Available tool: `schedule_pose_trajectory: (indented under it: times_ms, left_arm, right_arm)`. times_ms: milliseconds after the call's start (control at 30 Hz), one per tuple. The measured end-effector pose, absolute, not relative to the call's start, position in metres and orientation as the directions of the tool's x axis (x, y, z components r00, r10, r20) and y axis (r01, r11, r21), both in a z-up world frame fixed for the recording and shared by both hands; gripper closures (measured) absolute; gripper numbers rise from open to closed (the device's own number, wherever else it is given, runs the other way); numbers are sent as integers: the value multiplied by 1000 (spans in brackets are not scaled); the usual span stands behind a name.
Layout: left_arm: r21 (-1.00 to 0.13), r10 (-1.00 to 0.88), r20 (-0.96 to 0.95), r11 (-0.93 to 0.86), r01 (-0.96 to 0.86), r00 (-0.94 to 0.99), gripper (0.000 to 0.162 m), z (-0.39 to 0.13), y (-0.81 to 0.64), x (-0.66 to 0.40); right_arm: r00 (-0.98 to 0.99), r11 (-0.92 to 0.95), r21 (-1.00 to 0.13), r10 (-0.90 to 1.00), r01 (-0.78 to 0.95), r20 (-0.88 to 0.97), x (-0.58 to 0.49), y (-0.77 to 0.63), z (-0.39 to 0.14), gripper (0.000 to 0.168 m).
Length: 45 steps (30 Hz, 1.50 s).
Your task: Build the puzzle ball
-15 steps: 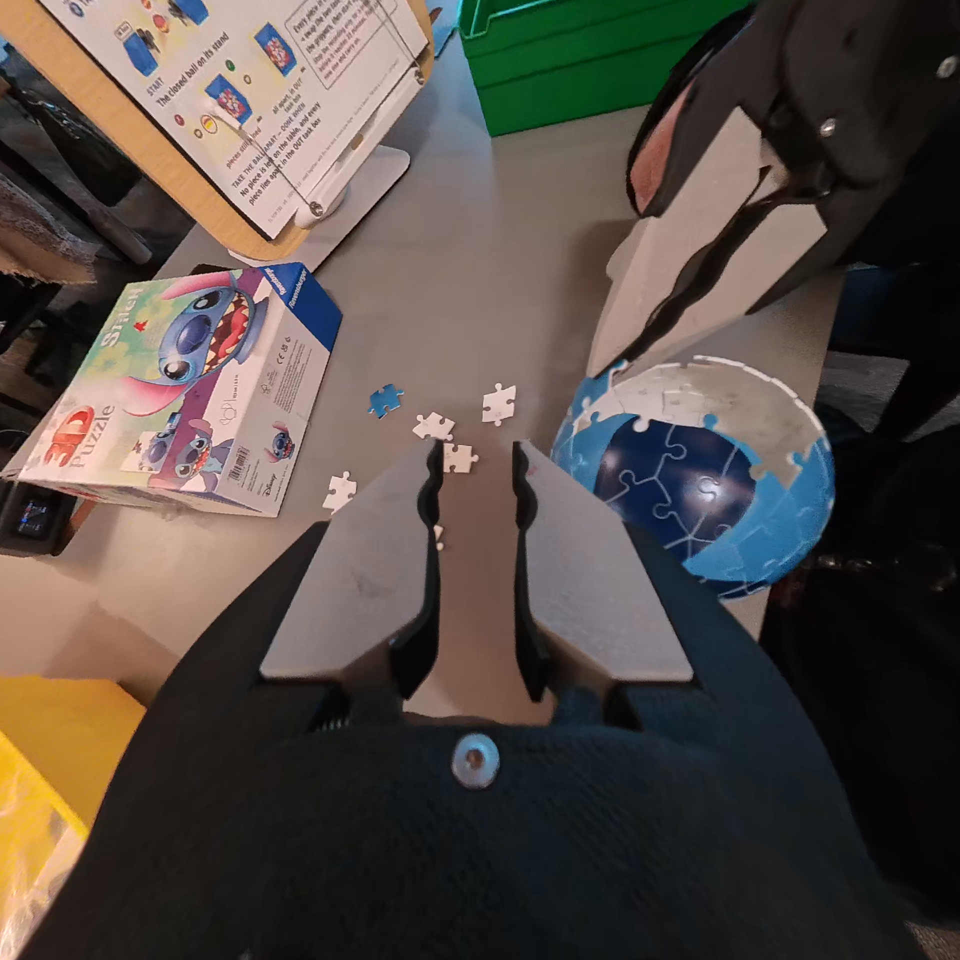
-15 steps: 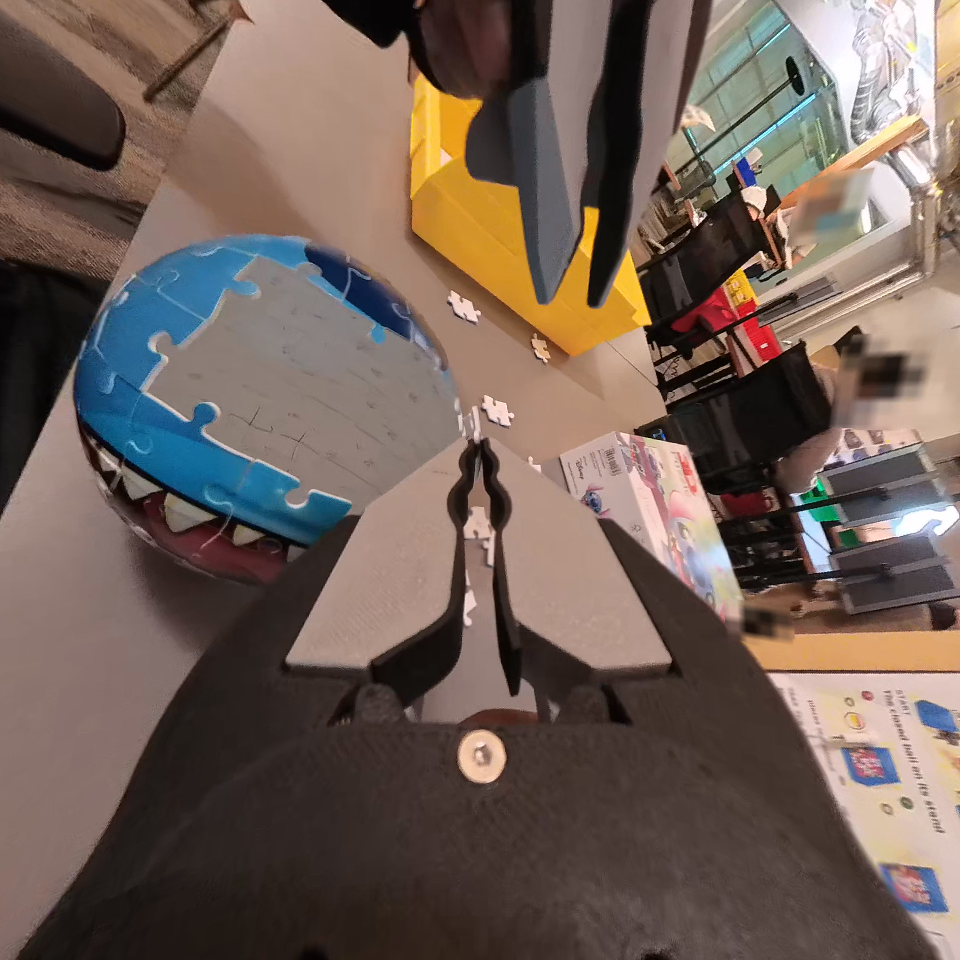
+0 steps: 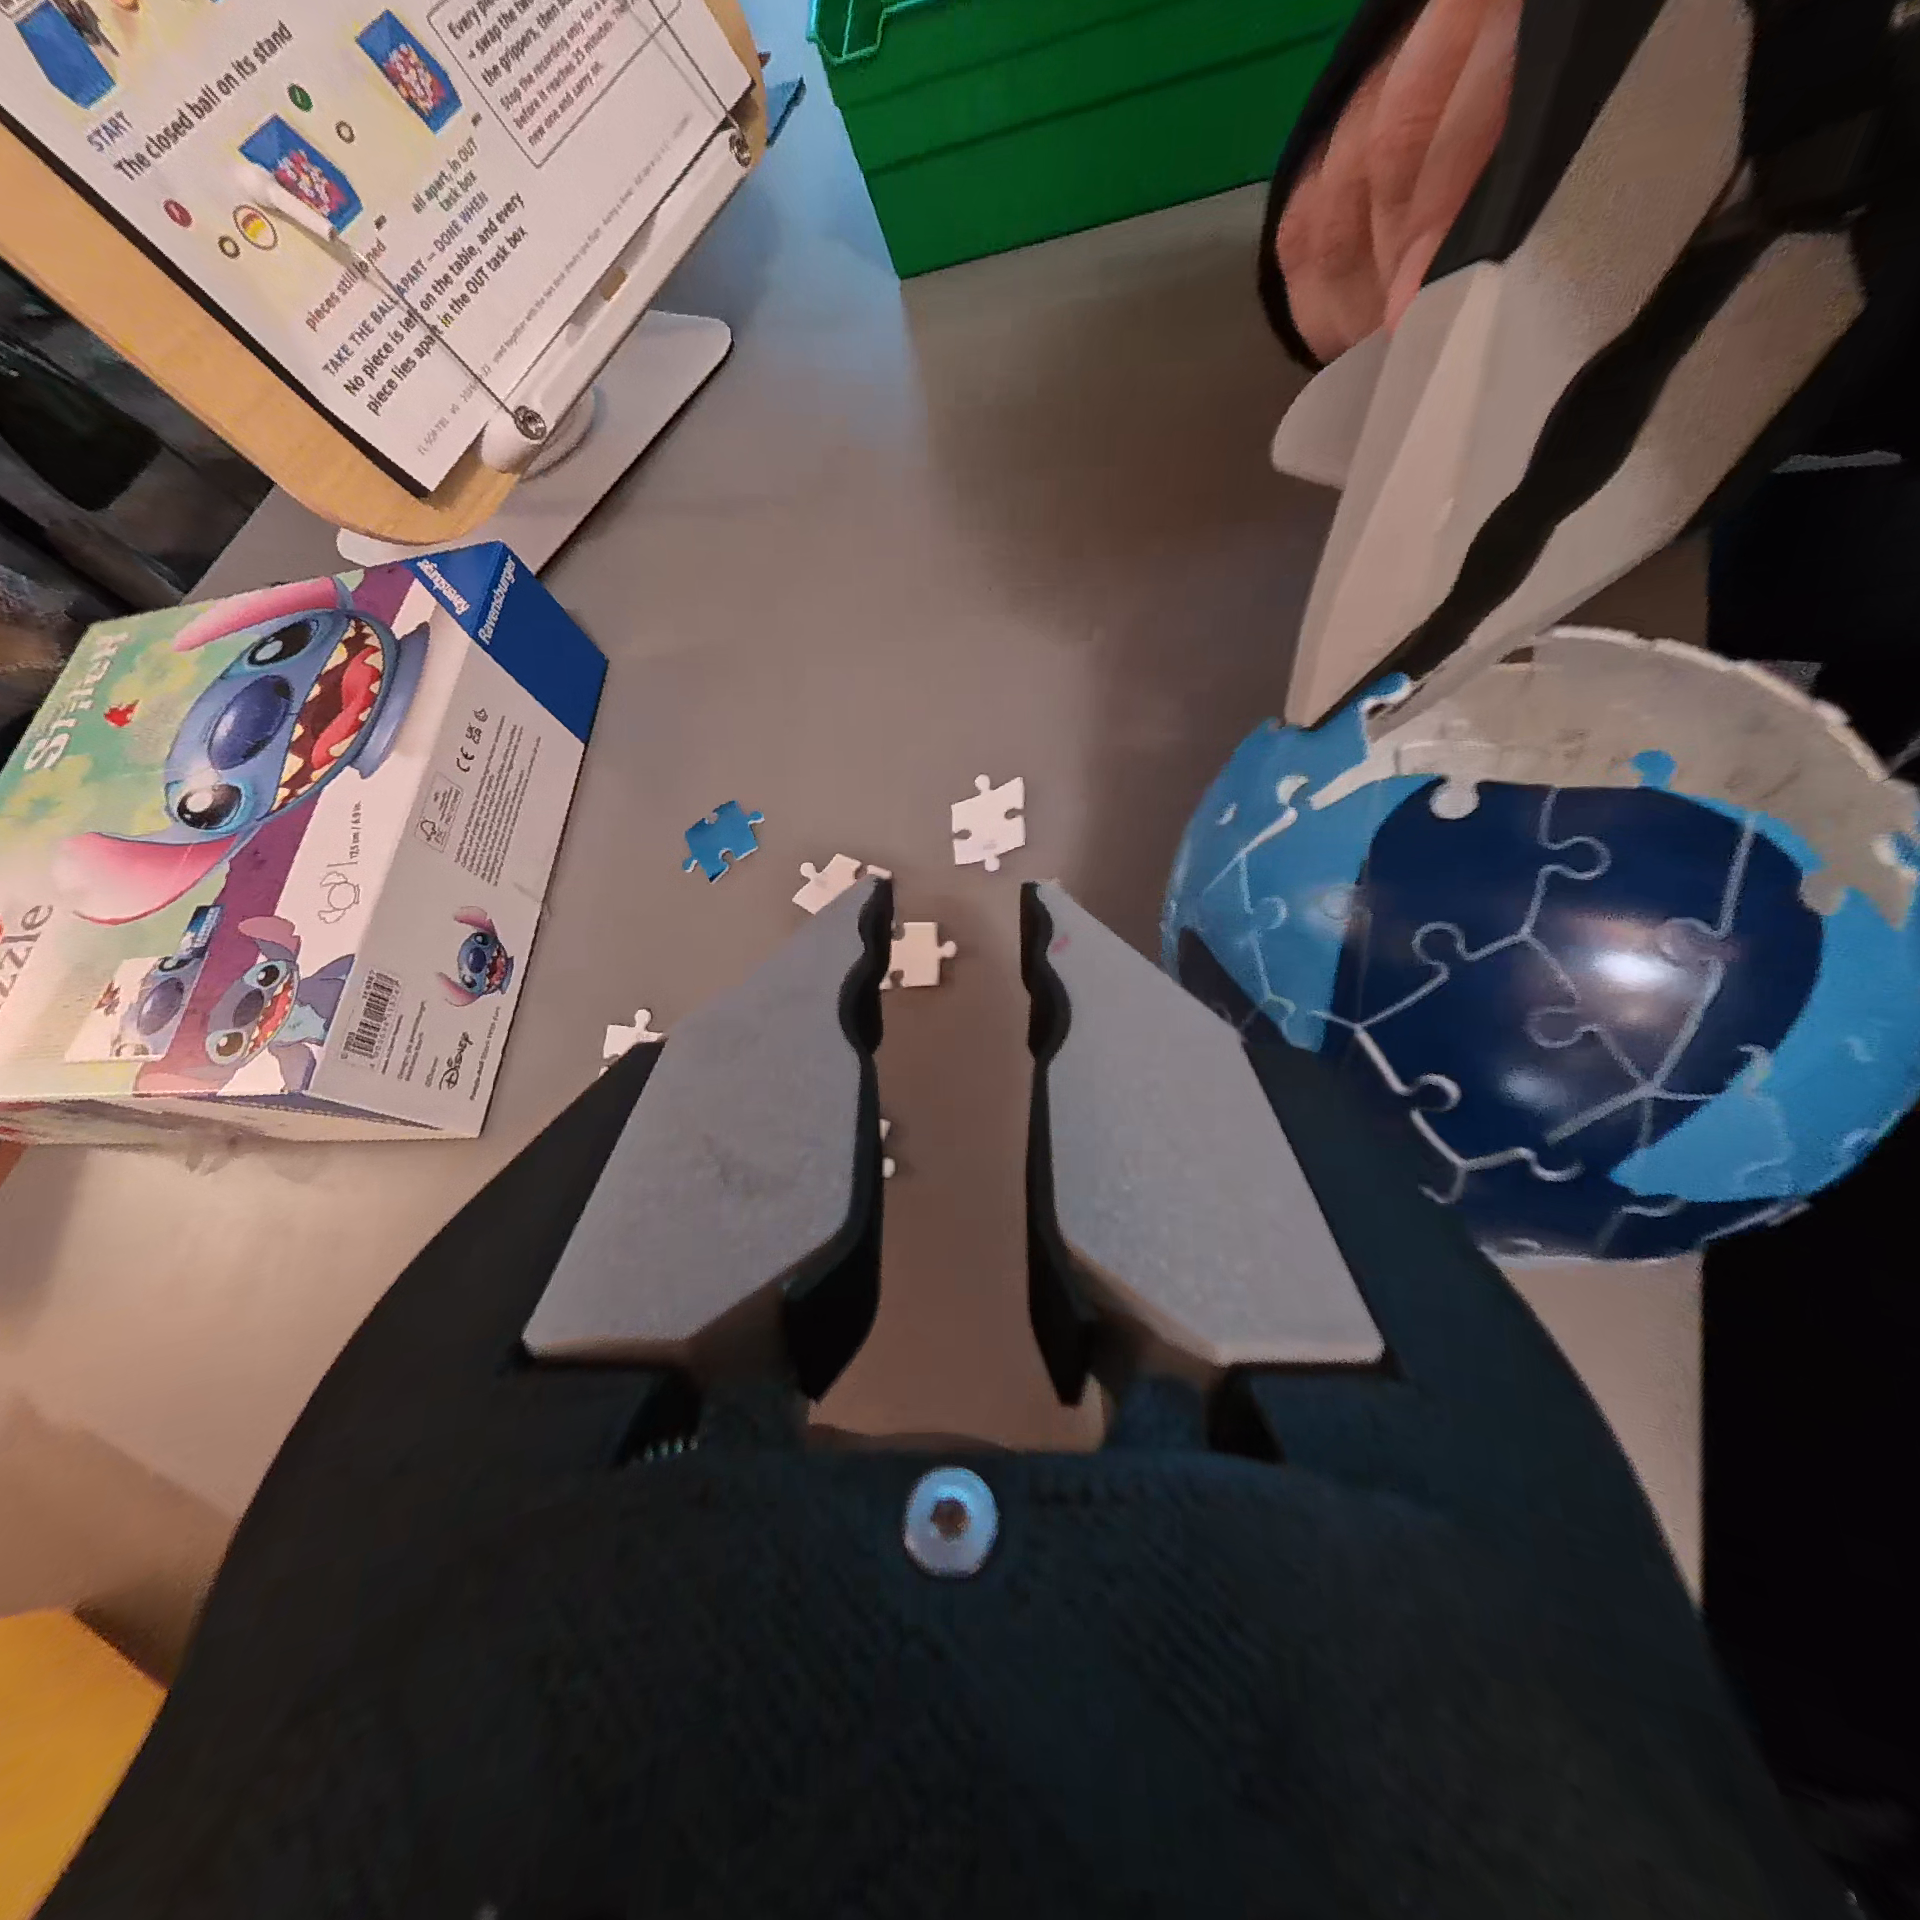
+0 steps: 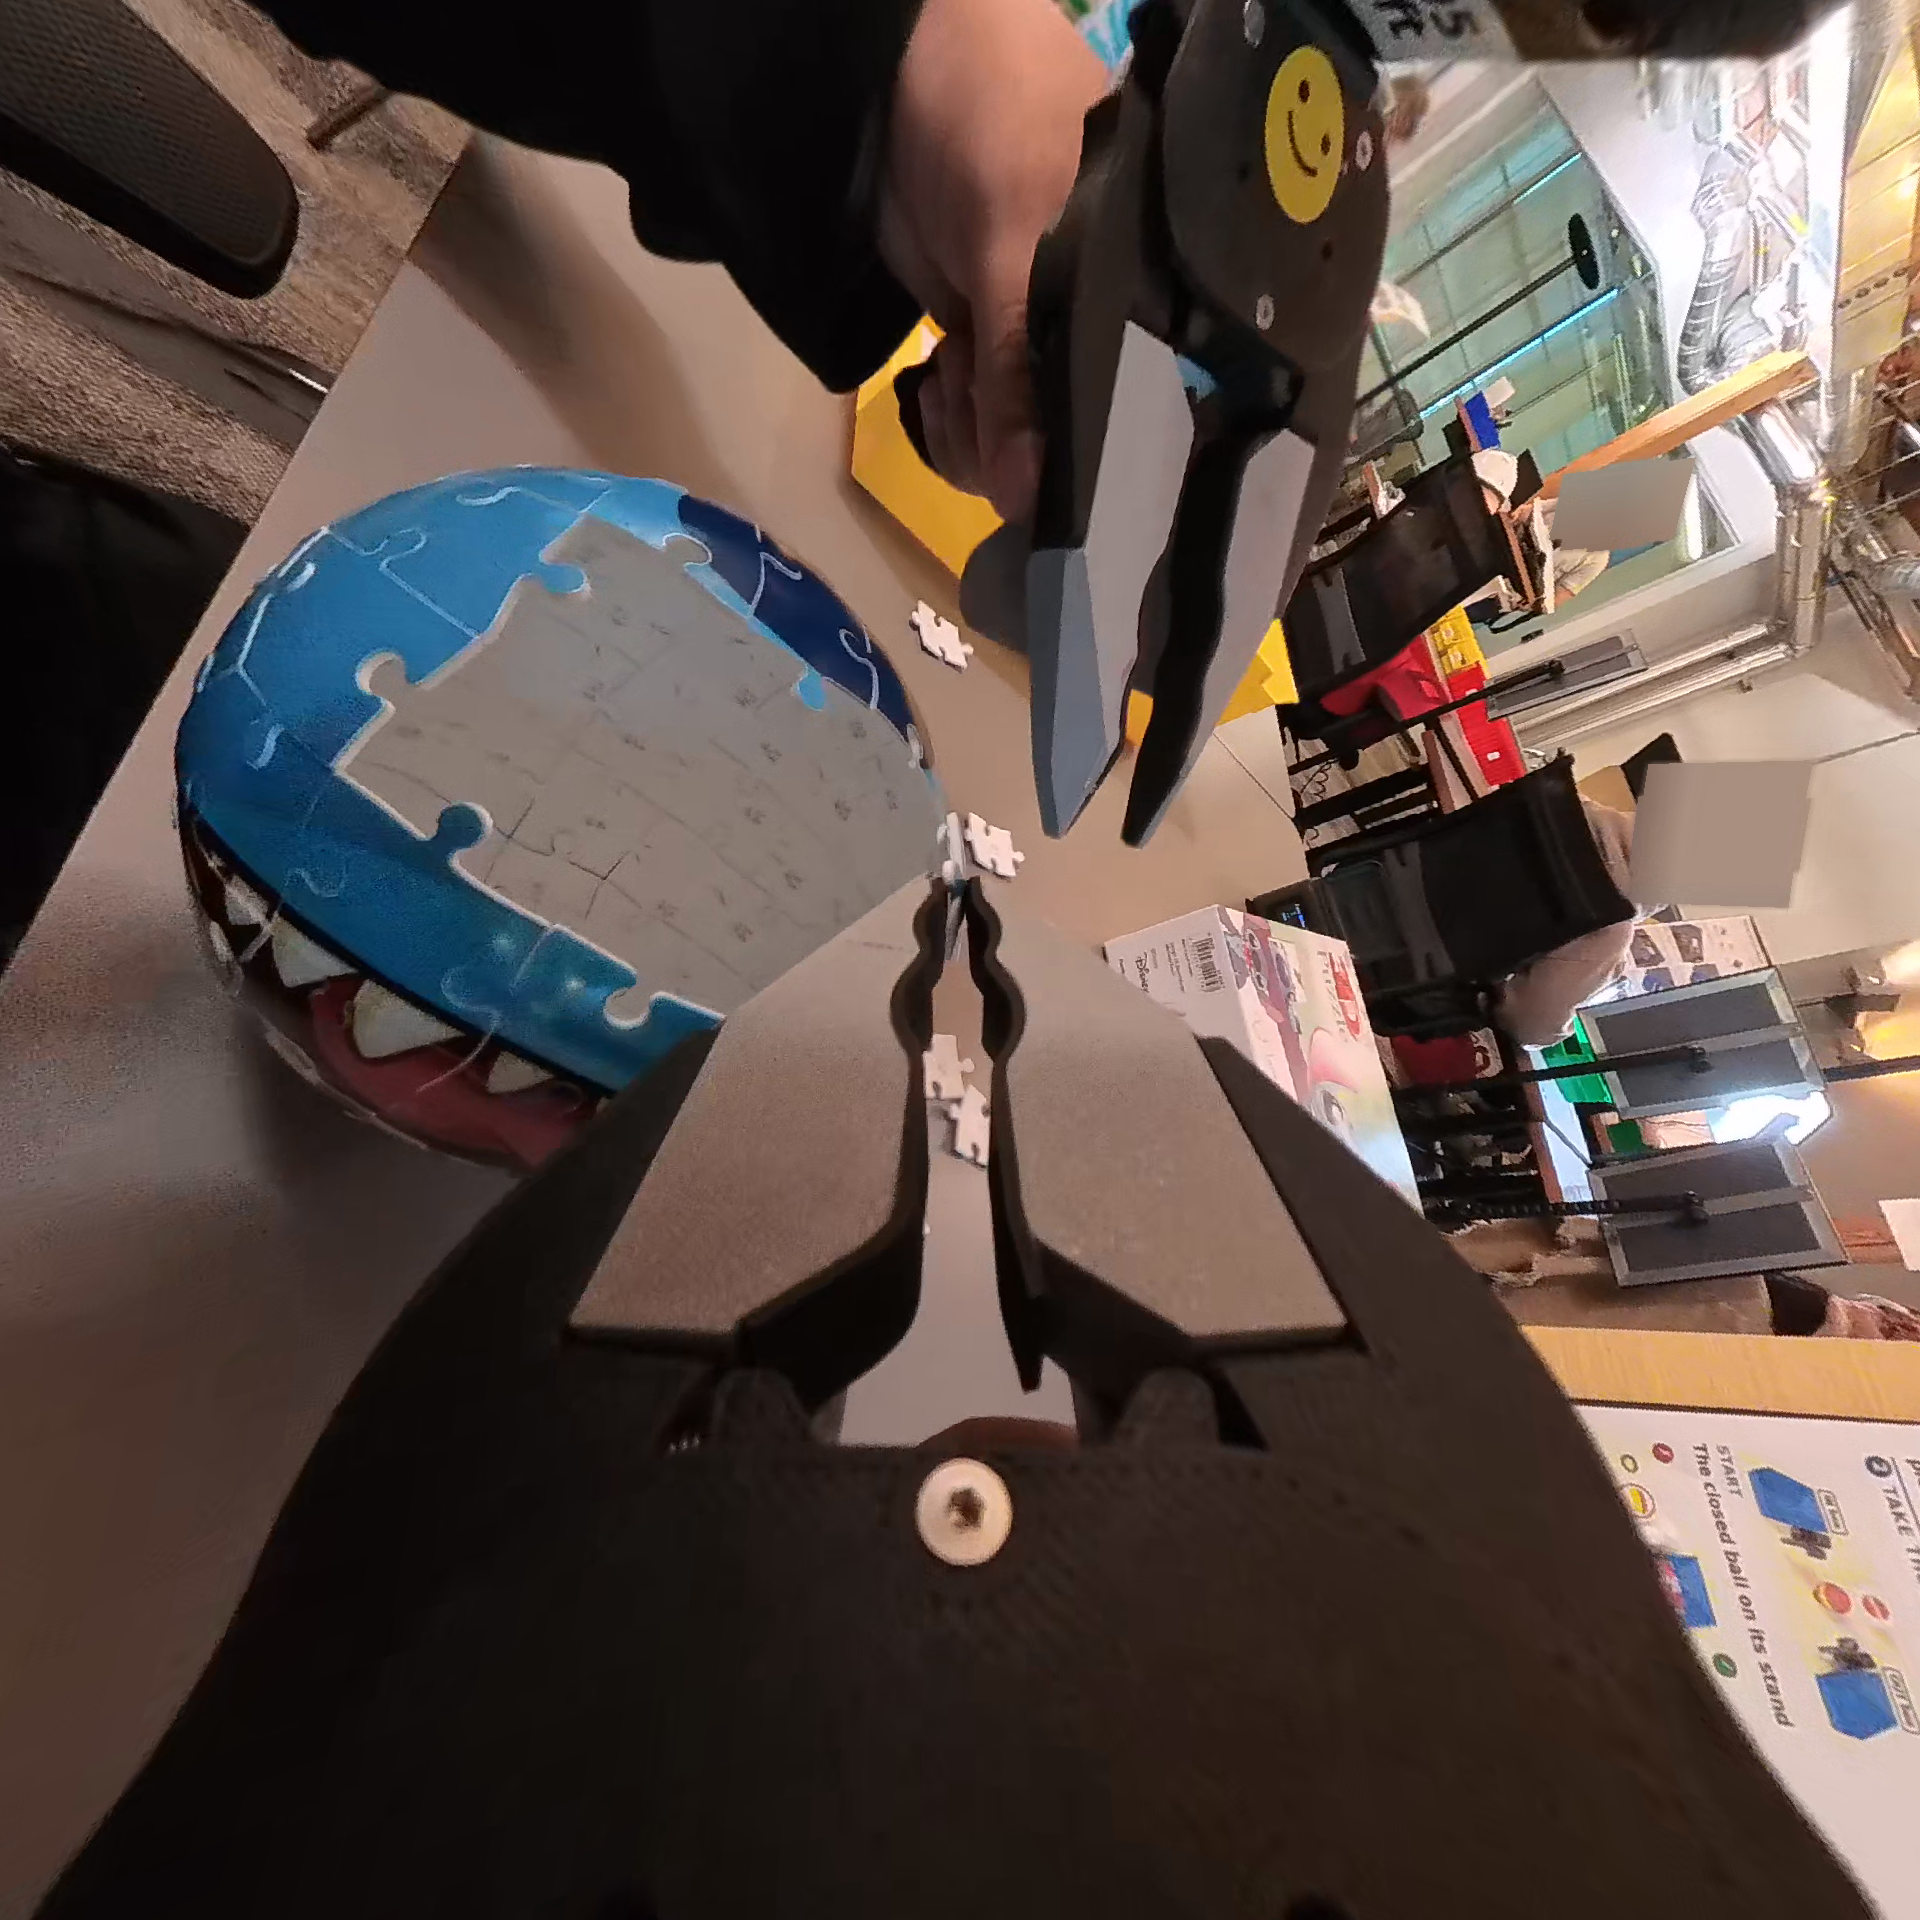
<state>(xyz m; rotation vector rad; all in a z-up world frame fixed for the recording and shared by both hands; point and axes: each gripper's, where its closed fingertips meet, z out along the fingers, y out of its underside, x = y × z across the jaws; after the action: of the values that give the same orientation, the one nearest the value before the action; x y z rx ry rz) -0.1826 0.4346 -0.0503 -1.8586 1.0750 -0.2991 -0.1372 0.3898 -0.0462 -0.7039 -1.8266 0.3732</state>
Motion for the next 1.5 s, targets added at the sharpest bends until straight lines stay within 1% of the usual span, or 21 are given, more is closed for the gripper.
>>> schedule_pose_trajectory:
  times_ms: [100, 167, 267, 367, 567, 700, 833, 1000, 1133, 1267, 1500]
  left_arm:
    - [-834, -807, -202, -155, -530, 554, 140, -55, 434, -179]
    - [-851, -837, -179, -132, -508, 517, 143, -55, 431, -172]
    - [-844, -867, -169, -119, -522, 470, 144, -57, 433, -166]
    - [-825, -891, -185, -89, -558, 416, 153, -59, 429, -164]
    - [-852, -961, -110, -39, -522, 253, 161, -51, 410, -148]
    - [-860, -984, -57, -39, -508, 171, 162, -50, 403, -139]
    - [-846, -991, -36, -40, -532, 132, 162, -57, 401, -136]
    - [-852, -993, -9, -55, -520, 120, 162, -58, 401, -136]
    - [-865, -995, -21, -32, -500, 100, 162, -55, 399, -137]
    - [-885, -997, 9, -44, -463, 78, 162, -51, 397, -134]
    - [-884, -996, 0, -39, -465, 84, 162, -53, 397, -135]
  right_arm:
    - [-239, 784, -551, 615, 286, 752, -136, 388, -47, 168]
    - [-243, 783, -554, 617, 282, 749, -136, 386, -46, 168]
    - [-250, 777, -558, 624, 290, 740, -136, 387, -47, 167]
    - [-254, 768, -568, 636, 294, 729, -135, 386, -47, 167]
    - [-289, 765, -572, 642, 295, 710, -137, 383, -49, 166]
    - [-313, 771, -564, 636, 296, 705, -137, 383, -50, 165]
    - [-340, 766, -577, 643, 283, 686, -136, 382, -50, 164]
    - [-361, 741, -619, 669, 260, 650, -135, 382, -50, 163]
    - [-389, 722, -645, 685, 250, 616, -136, 382, -50, 163]
    - [-418, 715, -658, 686, 236, 596, -134, 382, -50, 162]
    - [-448, 697, -684, 693, 215, 565, -134, 381, -51, 161]
